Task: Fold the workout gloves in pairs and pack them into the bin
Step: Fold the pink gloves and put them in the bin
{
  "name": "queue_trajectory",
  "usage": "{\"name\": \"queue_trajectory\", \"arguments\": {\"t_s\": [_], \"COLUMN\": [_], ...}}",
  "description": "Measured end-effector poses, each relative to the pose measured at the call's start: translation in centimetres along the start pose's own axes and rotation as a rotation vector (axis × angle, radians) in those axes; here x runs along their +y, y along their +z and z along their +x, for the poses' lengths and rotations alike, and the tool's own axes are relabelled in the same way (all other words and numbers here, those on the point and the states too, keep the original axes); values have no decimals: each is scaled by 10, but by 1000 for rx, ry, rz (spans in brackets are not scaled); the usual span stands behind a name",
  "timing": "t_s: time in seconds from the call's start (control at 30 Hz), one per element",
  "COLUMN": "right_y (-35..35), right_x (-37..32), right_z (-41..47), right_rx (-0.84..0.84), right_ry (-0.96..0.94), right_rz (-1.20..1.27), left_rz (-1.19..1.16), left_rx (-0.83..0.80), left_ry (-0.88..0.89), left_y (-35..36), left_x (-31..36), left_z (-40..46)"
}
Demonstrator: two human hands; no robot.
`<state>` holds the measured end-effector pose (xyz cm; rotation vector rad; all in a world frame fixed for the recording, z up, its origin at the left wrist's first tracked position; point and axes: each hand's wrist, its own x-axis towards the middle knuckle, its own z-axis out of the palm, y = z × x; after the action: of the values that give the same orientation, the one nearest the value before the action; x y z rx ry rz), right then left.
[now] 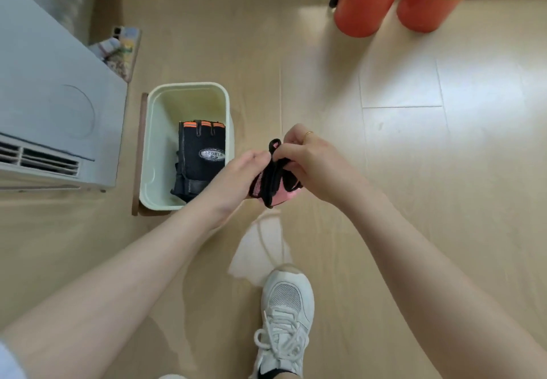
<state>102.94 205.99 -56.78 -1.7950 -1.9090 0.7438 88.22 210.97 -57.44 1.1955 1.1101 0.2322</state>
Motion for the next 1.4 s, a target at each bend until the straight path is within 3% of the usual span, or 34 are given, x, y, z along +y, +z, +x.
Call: {"name": "queue_trajectory", "arguments": {"t_s": [0.13, 0.23, 0.3, 0.37, 0.5, 0.63, 0.73, 0.83, 0.97, 1.03, 1.13, 1.23, 1.3, 1.4], "right_y": [7, 10, 17, 26, 41, 60, 70, 77, 82, 84, 79, 74, 81, 107], "right_x": [-23, -27, -24, -20, -23, -39, -50, -51, -52, -51, -48, -46, -44, -42], "right_z": [28, 46, 56, 66, 95, 121, 132, 146, 159, 154, 145, 138, 131, 124], "right_rx": [15, 84, 152, 153, -180, -408, -417, -216, -6, 40, 179, 305, 189, -192], "right_ry": [-8, -52, 81, 334, 688, 622, 587, 635, 583, 550, 426, 277, 173, 47], "right_rz": [174, 212, 347, 566, 1106, 1193, 1171, 1118, 725, 620, 499, 262, 117, -123], "left_rz": [119, 7, -139, -401, -739, -834, -804, -594, -380, -397, -607, -626, -488, -289], "left_rx": [102, 140, 254, 359, 364, 383, 441, 463, 488, 457, 406, 554, 636, 537], "left_ry": [113, 199, 220, 198, 195, 197, 213, 110, 40, 80, 149, 25, -155, -353], "left_y": [-18, -37, -49, -62, -97, -117, -122, -124, -118, -115, -113, -116, -115, -106], "left_x": [-6, -9, -14, -15, -20, -29, -39, -48, -44, -33, -18, -30, -49, -63], "left_z": [-5, -12, -15, -17, -20, -24, -22, -18, -8, -3, 4, 18, 25, 23]}}
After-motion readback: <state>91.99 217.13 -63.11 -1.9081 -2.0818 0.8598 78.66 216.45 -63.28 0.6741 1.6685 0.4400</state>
